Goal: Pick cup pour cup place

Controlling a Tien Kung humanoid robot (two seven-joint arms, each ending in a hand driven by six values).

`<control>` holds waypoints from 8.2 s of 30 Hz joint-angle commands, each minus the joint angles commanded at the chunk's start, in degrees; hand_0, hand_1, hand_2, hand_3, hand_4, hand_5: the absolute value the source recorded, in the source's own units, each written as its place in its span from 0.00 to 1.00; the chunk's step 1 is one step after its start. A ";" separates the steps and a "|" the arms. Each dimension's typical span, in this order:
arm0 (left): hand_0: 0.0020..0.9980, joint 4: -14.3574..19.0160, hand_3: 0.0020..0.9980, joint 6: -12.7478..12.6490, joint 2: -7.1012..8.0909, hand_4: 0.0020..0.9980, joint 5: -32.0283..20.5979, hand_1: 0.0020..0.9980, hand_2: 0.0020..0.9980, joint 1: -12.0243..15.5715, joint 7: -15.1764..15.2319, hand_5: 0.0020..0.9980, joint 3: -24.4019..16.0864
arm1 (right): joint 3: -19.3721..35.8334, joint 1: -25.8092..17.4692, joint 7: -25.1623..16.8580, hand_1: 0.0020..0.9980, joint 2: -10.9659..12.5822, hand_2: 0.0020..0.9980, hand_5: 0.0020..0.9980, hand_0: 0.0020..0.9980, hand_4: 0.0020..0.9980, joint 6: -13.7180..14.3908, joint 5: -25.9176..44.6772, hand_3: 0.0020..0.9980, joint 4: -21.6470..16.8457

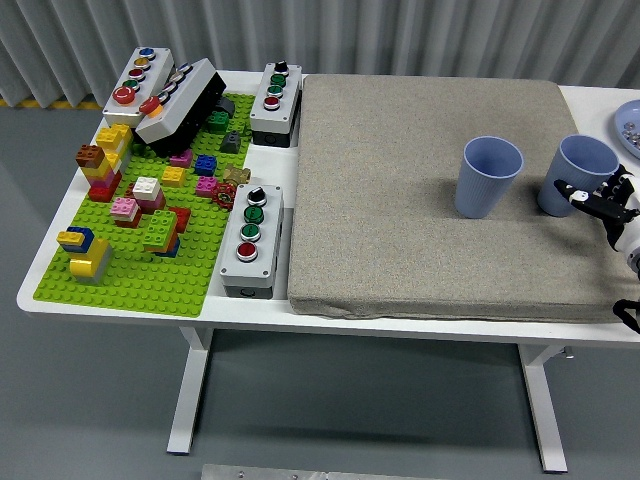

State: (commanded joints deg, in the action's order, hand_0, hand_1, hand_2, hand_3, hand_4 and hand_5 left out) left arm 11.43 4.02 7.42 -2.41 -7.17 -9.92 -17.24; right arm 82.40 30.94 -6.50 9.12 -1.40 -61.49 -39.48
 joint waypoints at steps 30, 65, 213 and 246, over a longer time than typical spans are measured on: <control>0.86 -0.08 0.80 0.03 0.02 0.64 -0.40 0.84 0.91 0.11 0.07 0.89 0.18 | -0.48 -0.77 0.31 0.56 1.35 0.48 0.04 0.69 0.70 6.32 -15.14 0.56 -13.50; 0.86 -0.01 0.80 -0.08 0.15 0.64 0.06 0.84 0.91 0.35 -0.15 0.89 -0.22 | -4.12 -2.67 4.29 0.59 -0.89 0.49 0.05 0.73 0.71 13.17 -44.26 0.56 -24.96; 0.86 -0.20 0.80 -0.11 0.48 0.64 -0.06 0.84 0.91 -0.02 0.10 0.89 -0.35 | -27.73 2.76 5.51 0.61 13.71 0.49 0.07 0.78 0.70 21.40 -51.30 0.55 -24.73; 0.86 -0.24 0.80 -0.07 0.57 0.64 -0.30 0.84 0.91 -0.31 0.21 0.89 -0.19 | -31.90 5.50 7.16 0.61 15.52 0.49 0.06 0.80 0.69 22.87 -53.57 0.54 -24.38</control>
State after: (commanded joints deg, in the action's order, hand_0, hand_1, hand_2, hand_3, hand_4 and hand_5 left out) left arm 11.20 3.95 7.99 -2.71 -7.48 -9.70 -17.43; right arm 50.50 36.44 0.66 24.64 21.47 -115.06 -63.86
